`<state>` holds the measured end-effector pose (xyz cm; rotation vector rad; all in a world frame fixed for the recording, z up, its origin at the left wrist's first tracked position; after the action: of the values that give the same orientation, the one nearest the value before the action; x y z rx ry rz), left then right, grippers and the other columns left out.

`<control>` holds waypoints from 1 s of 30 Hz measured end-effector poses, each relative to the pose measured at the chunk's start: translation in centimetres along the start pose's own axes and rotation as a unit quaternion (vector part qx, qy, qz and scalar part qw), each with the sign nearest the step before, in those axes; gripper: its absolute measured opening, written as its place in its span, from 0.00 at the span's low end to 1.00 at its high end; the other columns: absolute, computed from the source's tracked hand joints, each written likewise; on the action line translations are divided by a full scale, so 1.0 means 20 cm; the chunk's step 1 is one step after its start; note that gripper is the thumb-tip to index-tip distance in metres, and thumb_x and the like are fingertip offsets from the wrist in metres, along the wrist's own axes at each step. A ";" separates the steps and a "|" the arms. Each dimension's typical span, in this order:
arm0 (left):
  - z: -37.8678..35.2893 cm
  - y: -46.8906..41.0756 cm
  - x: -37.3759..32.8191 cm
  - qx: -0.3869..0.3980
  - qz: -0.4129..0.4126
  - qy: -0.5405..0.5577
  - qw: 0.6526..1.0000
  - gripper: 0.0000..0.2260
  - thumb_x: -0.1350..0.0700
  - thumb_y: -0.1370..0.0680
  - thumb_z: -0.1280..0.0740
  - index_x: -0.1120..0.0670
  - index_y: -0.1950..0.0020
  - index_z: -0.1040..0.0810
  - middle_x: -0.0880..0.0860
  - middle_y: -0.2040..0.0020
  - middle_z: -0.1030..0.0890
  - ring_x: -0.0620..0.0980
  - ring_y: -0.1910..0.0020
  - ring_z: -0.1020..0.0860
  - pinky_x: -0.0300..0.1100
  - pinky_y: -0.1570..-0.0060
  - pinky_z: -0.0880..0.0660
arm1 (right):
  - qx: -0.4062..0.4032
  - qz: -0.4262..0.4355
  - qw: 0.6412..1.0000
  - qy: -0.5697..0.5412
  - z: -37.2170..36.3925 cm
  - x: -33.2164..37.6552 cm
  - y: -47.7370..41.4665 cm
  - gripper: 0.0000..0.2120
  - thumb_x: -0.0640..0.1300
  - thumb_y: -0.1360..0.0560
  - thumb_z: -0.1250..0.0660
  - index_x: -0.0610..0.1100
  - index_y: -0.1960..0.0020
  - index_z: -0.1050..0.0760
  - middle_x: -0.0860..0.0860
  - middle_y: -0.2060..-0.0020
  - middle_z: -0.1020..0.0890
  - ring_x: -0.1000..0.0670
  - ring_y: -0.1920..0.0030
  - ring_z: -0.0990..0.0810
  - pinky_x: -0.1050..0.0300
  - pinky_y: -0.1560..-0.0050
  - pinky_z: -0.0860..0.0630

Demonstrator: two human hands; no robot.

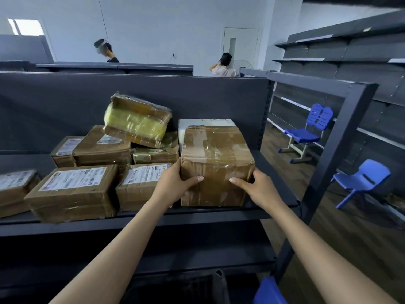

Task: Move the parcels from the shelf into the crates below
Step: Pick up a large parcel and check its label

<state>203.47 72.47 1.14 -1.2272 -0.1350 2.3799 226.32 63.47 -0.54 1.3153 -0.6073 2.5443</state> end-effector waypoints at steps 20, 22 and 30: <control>0.71 0.89 -0.04 -0.058 -0.117 0.133 0.982 0.31 0.45 0.35 0.25 0.47 0.33 0.28 0.28 0.48 0.22 0.27 0.43 0.27 0.21 0.48 0.30 | -0.126 0.131 0.983 0.006 -0.18 0.71 0.92 0.16 0.64 0.37 0.31 0.61 0.53 0.29 0.70 0.64 0.21 0.75 0.57 0.26 0.80 0.60 0.32; 0.82 1.04 0.05 -0.052 -0.106 0.135 0.984 0.33 0.43 0.35 0.26 0.44 0.32 0.30 0.30 0.45 0.22 0.28 0.43 0.26 0.22 0.47 0.29 | -0.132 0.139 0.981 0.006 -0.31 0.78 1.06 0.14 0.62 0.37 0.31 0.62 0.55 0.30 0.73 0.64 0.21 0.76 0.57 0.26 0.81 0.62 0.34; 1.18 1.49 0.49 -0.006 -0.003 0.247 0.969 0.35 0.34 0.40 0.27 0.43 0.35 0.29 0.38 0.45 0.19 0.33 0.47 0.21 0.24 0.56 0.26 | -0.072 0.121 0.989 -0.041 -0.89 0.85 1.50 0.27 0.59 0.35 0.28 0.46 0.40 0.24 0.72 0.53 0.21 0.70 0.51 0.23 0.79 0.54 0.31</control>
<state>169.43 52.90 -0.65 -1.7755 0.0051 1.9955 192.39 44.70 -3.69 1.3750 -1.0044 2.5805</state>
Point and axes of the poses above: each hand's wrist, its own y-axis away from the middle knuckle, its own z-axis out of the back of the hand, x = y × z, the point moved 4 cm from there along -y, towards the middle knuckle
